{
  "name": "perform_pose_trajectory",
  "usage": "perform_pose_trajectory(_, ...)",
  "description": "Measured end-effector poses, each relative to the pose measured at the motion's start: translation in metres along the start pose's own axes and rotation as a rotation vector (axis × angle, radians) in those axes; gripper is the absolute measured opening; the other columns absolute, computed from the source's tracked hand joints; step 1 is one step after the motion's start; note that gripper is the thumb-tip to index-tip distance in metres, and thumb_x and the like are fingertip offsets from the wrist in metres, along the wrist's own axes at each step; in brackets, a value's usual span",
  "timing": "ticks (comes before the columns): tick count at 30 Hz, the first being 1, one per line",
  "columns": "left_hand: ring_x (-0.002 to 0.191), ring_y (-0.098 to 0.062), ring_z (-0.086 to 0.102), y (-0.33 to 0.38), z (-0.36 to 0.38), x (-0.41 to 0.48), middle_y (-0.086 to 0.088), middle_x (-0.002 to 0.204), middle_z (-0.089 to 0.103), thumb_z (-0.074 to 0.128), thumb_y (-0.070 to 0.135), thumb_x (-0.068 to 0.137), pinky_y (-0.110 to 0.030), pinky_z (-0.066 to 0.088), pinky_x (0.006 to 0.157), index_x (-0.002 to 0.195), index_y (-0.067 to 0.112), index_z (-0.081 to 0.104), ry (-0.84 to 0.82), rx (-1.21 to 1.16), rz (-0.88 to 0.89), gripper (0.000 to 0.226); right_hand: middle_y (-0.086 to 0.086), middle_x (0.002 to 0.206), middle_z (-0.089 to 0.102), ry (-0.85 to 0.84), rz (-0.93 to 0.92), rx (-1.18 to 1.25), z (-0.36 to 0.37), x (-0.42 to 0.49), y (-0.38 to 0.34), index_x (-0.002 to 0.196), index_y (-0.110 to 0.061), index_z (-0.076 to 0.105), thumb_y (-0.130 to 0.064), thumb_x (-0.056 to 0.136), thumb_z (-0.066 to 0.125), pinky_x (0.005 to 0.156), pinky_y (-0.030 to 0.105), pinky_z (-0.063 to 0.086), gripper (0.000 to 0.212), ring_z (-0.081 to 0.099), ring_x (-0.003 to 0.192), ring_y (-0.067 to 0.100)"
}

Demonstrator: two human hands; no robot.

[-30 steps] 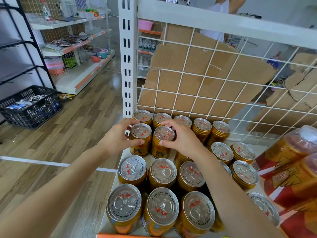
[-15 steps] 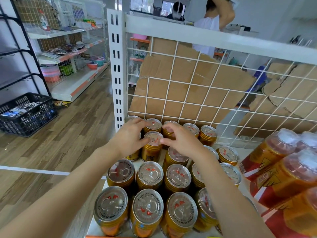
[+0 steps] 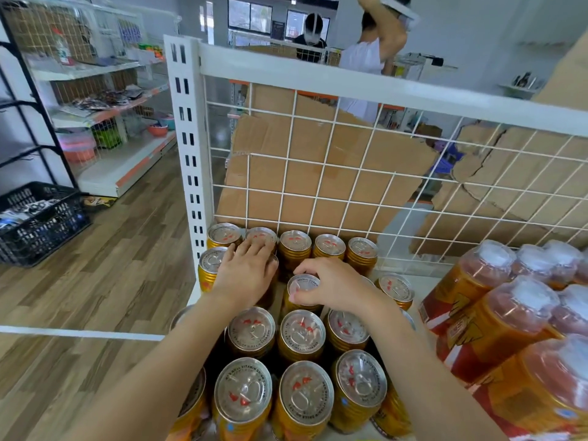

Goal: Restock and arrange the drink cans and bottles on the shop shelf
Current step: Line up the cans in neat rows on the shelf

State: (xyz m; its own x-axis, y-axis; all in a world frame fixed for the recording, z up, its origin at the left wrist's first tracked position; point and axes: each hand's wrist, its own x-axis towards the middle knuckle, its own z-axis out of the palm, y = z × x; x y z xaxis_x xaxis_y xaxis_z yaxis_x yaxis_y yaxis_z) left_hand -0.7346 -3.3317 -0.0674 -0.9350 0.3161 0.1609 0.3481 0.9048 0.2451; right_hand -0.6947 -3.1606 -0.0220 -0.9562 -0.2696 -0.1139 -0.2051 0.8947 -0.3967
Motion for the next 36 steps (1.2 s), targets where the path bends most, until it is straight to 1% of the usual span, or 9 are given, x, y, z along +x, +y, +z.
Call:
perform_pose_trajectory(3, 0.144, -0.016, 0.010, -0.001, 0.000, 0.000, 0.002, 0.156, 0.020, 0.021, 0.038, 0.101, -0.037, 0.004, 0.116, 0.149, 0.023, 0.020, -0.008, -0.009, 0.004, 0.050, -0.004, 0.129, 0.054, 0.005, -0.014, 0.034, -0.001, 0.005, 0.006, 0.126, -0.025, 0.053, -0.033, 0.076, 0.070, 0.097, 0.035, 0.044, 0.053, 0.050, 0.116, 0.013)
perform_pose_trajectory(7, 0.144, -0.016, 0.011, -0.001, 0.000, 0.000, 0.002, 0.155, 0.021, 0.021, 0.039, 0.101, -0.037, 0.004, 0.116, 0.149, 0.023, 0.020, -0.012, -0.026, -0.004, 0.050, -0.007, 0.126, 0.053, 0.067, -0.054, 0.181, 0.001, 0.010, 0.014, 0.124, -0.027, 0.053, -0.025, 0.079, 0.071, 0.095, 0.024, 0.039, 0.048, 0.048, 0.115, 0.008)
perform_pose_trajectory(10, 0.144, -0.015, 0.011, -0.001, -0.003, -0.001, 0.003, 0.155, 0.022, 0.027, 0.036, 0.101, -0.036, 0.003, 0.115, 0.148, 0.024, 0.022, -0.012, -0.069, -0.002, 0.049, -0.006, 0.125, 0.053, 0.131, -0.032, 0.177, 0.004, 0.014, 0.015, 0.126, -0.028, 0.050, -0.033, 0.081, 0.069, 0.094, 0.027, 0.040, 0.049, 0.048, 0.117, 0.011)
perform_pose_trajectory(13, 0.144, -0.015, 0.012, -0.002, -0.004, -0.002, 0.004, 0.154, 0.025, 0.028, 0.037, 0.100, -0.037, 0.004, 0.116, 0.147, 0.024, 0.024, -0.014, -0.096, 0.004, 0.049, -0.005, 0.125, 0.051, 0.194, 0.015, -0.003, 0.005, 0.016, 0.012, 0.129, -0.031, 0.045, -0.047, 0.081, 0.065, 0.092, 0.036, 0.045, 0.054, 0.049, 0.115, 0.014)
perform_pose_trajectory(16, 0.143, -0.014, 0.014, -0.004, -0.004, -0.001, 0.005, 0.152, 0.028, 0.030, 0.038, 0.100, -0.037, 0.005, 0.116, 0.146, 0.024, 0.027, -0.006, -0.119, 0.005, 0.049, -0.006, 0.126, 0.050, 0.226, 0.054, -0.078, 0.004, 0.018, 0.006, 0.130, -0.031, 0.044, -0.057, 0.076, 0.065, 0.088, 0.033, 0.045, 0.064, 0.050, 0.114, 0.014)
perform_pose_trajectory(21, 0.142, -0.015, 0.017, -0.005, -0.003, 0.000, 0.005, 0.151, 0.031, 0.031, 0.038, 0.099, -0.038, 0.006, 0.117, 0.144, 0.024, 0.030, -0.006, -0.132, 0.009, 0.047, -0.005, 0.129, 0.051, 0.120, 0.005, 0.025, -0.003, 0.023, 0.013, 0.133, -0.031, 0.042, -0.033, 0.078, 0.073, 0.089, 0.026, 0.039, 0.063, 0.048, 0.116, 0.011)
perform_pose_trajectory(24, 0.142, -0.013, 0.017, -0.005, -0.003, 0.000, 0.006, 0.149, 0.033, 0.033, 0.037, 0.099, -0.038, 0.006, 0.117, 0.143, 0.025, 0.032, 0.004, -0.133, 0.009, 0.046, -0.007, 0.134, 0.048, 0.090, -0.004, 0.136, -0.006, 0.016, 0.024, 0.131, -0.036, 0.043, -0.020, 0.080, 0.072, 0.099, 0.029, 0.037, 0.061, 0.044, 0.123, 0.011)
perform_pose_trajectory(30, 0.141, -0.015, 0.019, -0.005, -0.002, 0.000, 0.005, 0.149, 0.034, 0.026, 0.044, 0.097, -0.038, 0.006, 0.116, 0.143, 0.024, 0.034, 0.000, -0.133, 0.016, 0.051, -0.010, 0.139, 0.043, 0.058, -0.098, 0.190, 0.000, 0.015, 0.027, 0.129, -0.035, 0.044, -0.012, 0.085, 0.065, 0.099, 0.022, 0.028, 0.054, 0.039, 0.126, 0.006)
perform_pose_trajectory(36, 0.141, -0.014, 0.018, -0.005, -0.001, -0.001, 0.006, 0.150, 0.032, 0.011, 0.061, 0.077, -0.038, 0.007, 0.116, 0.144, 0.025, 0.032, -0.012, -0.096, 0.015, 0.079, -0.008, 0.128, 0.047, 0.219, -0.010, 0.133, 0.005, 0.019, 0.027, 0.130, -0.033, 0.045, -0.040, 0.074, 0.075, 0.097, 0.036, 0.044, 0.064, 0.048, 0.115, 0.011)
